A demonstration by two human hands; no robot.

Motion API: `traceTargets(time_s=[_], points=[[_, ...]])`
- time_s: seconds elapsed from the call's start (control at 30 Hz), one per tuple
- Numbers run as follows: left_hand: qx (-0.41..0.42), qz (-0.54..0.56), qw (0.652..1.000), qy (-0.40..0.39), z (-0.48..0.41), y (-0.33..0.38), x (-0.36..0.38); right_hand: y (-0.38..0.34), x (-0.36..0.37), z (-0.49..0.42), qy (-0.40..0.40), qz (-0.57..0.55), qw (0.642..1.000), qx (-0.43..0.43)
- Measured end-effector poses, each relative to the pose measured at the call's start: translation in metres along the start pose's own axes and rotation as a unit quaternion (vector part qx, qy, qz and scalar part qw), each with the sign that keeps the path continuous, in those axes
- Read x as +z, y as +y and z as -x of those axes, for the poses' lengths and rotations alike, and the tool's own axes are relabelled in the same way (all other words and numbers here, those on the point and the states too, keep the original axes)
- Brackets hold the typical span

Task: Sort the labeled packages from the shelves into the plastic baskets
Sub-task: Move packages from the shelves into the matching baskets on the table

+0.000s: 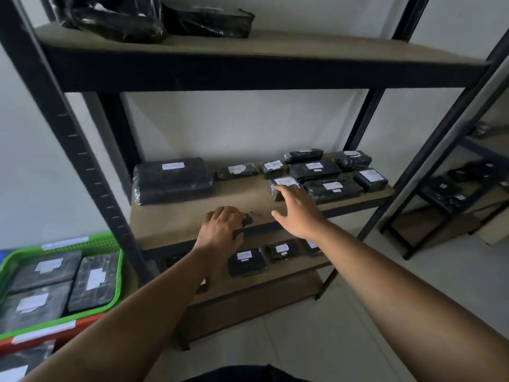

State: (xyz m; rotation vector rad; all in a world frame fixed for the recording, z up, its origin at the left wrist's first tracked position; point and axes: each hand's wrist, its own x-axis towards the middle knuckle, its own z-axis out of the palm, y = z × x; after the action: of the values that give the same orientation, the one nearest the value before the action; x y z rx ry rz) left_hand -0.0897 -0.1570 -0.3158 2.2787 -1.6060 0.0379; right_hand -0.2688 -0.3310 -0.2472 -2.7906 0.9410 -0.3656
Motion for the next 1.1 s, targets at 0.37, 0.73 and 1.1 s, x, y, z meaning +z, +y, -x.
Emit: traceTargets(time_s=[0.37,0.73,1.1], points=[[0.056,0.003,0.998,-0.042,-0.043,-0.030,0.023,-0.002,0.032,-0.122,-0.015,0.040,0.996,-0.072],[0.040,0.018,0.999,-0.020,-0.039,-0.028,0.024,0.002,0.056,-0.235,-0.094,0.139,0.980,-0.104],[0.022,0.010,1.000,-0.001,-0.041,-0.025,0.025,-0.001,0.073,-0.256,-0.138,0.137,0.974,-0.114]])
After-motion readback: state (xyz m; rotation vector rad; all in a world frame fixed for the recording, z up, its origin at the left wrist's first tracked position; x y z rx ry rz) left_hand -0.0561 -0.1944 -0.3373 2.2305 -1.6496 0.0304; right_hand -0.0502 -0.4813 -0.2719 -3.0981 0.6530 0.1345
